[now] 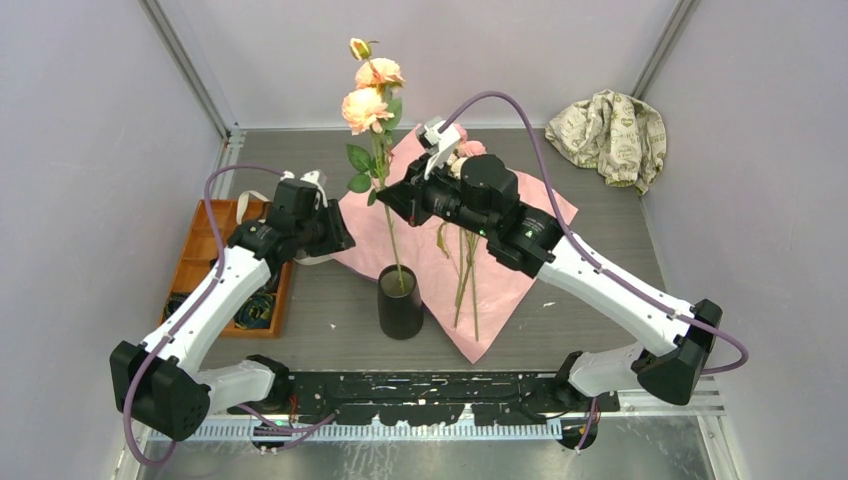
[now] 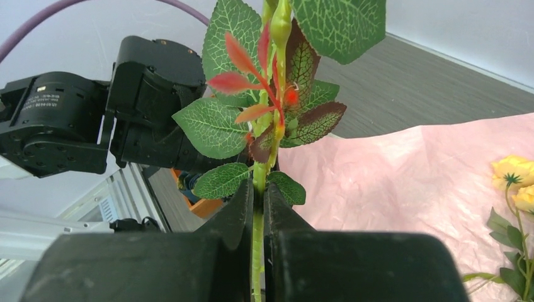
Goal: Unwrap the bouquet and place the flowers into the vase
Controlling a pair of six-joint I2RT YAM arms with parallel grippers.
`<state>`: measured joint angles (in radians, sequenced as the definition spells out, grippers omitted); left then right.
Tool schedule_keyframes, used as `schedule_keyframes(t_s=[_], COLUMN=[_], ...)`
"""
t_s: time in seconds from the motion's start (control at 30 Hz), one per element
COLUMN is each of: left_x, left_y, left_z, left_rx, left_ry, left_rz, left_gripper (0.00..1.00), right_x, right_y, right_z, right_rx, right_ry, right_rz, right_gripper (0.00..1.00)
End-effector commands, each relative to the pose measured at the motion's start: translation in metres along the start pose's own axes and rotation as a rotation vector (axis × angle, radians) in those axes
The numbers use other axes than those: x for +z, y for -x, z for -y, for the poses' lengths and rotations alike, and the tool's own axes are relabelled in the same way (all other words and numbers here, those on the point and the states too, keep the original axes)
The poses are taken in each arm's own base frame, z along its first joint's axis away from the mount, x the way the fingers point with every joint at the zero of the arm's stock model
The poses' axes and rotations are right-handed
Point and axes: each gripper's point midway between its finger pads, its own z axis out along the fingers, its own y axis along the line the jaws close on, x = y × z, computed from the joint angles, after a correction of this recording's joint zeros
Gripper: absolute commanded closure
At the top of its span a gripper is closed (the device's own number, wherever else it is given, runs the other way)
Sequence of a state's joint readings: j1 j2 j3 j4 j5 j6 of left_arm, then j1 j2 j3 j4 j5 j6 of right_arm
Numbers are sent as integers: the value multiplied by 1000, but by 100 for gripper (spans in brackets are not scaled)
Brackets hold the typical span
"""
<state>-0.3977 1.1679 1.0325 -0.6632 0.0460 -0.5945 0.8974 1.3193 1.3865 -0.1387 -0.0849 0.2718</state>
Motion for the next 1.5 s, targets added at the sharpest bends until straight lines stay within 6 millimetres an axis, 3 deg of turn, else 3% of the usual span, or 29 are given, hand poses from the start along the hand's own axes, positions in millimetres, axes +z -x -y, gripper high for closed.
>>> schedule_keyframes(t_s=[0.0, 0.1, 0.2, 0.33, 0.57, 0.7, 0.97, 1.23, 1.47], left_x=[-4, -5, -7, -3, 15, 22, 34, 32, 34], left_y=[9, 8, 9, 8, 3, 4, 6, 3, 0], left_z=[8, 7, 7, 7, 6, 13, 21, 15, 9], left_rx=[1, 2, 3, 4, 5, 2, -5, 0, 10], left_ry=[-33, -32, -31, -35, -35, -64, -97, -80, -59], left_rz=[42, 43, 53, 48, 18, 9, -2, -1, 2], left_gripper=[60, 60, 60, 60, 60, 60, 60, 60, 60], right_x=[-7, -7, -9, -13, -35, -49, -57, -35, -42], right_y=[16, 4, -5, -9, 6, 17, 25, -4, -16], right_z=[-13, -12, -16, -15, -9, -2, -7, -16, -19], right_rx=[17, 24, 22, -9, -35, -40, -68, -57, -52], right_ry=[32, 30, 37, 6, -53, -104, -87, -23, -40], right_rz=[62, 39, 20, 9, 101, 145, 130, 14, -47], right_gripper=[93, 81, 62, 50, 23, 2, 0, 2, 6])
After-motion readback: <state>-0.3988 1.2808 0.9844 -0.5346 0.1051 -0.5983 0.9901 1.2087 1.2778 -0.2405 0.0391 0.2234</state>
